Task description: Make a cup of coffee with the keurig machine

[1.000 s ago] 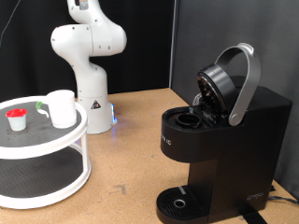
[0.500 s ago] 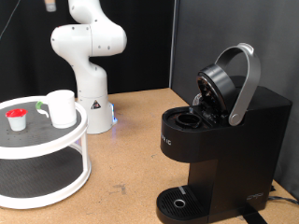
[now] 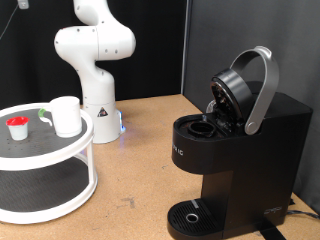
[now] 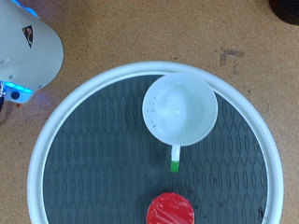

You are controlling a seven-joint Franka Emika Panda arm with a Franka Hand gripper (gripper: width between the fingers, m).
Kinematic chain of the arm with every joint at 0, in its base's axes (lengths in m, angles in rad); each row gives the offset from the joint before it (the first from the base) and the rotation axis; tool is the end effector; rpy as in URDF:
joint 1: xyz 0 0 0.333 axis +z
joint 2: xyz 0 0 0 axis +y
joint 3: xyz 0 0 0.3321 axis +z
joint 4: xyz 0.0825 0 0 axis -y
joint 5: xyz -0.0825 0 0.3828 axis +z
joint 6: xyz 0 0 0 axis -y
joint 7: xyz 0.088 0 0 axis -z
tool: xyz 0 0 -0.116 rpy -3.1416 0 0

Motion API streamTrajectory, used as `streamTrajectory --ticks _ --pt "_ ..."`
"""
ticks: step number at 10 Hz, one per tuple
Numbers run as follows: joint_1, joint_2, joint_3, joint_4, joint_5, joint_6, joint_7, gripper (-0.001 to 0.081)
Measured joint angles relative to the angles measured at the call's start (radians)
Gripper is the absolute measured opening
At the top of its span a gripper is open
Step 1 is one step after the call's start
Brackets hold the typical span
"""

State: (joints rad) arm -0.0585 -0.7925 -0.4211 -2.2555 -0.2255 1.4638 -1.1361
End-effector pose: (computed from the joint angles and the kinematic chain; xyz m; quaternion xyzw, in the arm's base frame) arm 0.2358 -0.2082 0.6015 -0.9277 -0.3709 -0.0069 0.0418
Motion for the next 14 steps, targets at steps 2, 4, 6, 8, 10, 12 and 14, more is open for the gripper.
streamTrajectory --ticks 2,4,6,8,10,12,14 --pt "0.000 0.009 -0.015 0.009 -0.004 0.001 -0.006 0.0806" --pt "0.001 0.009 -0.016 0.004 -0.004 0.001 -0.016 0.0806" --pt "0.001 0.009 -0.031 -0.022 -0.006 0.021 -0.045 0.0806" --pt "0.001 0.010 -0.054 -0.068 -0.026 0.085 -0.066 0.0806" --pt "0.001 0.019 -0.080 -0.111 -0.055 0.146 -0.074 0.0806" --pt "0.000 0.051 -0.109 -0.146 -0.087 0.200 -0.075 0.0806" --pt "-0.003 0.092 -0.128 -0.175 -0.111 0.262 -0.064 0.0806"
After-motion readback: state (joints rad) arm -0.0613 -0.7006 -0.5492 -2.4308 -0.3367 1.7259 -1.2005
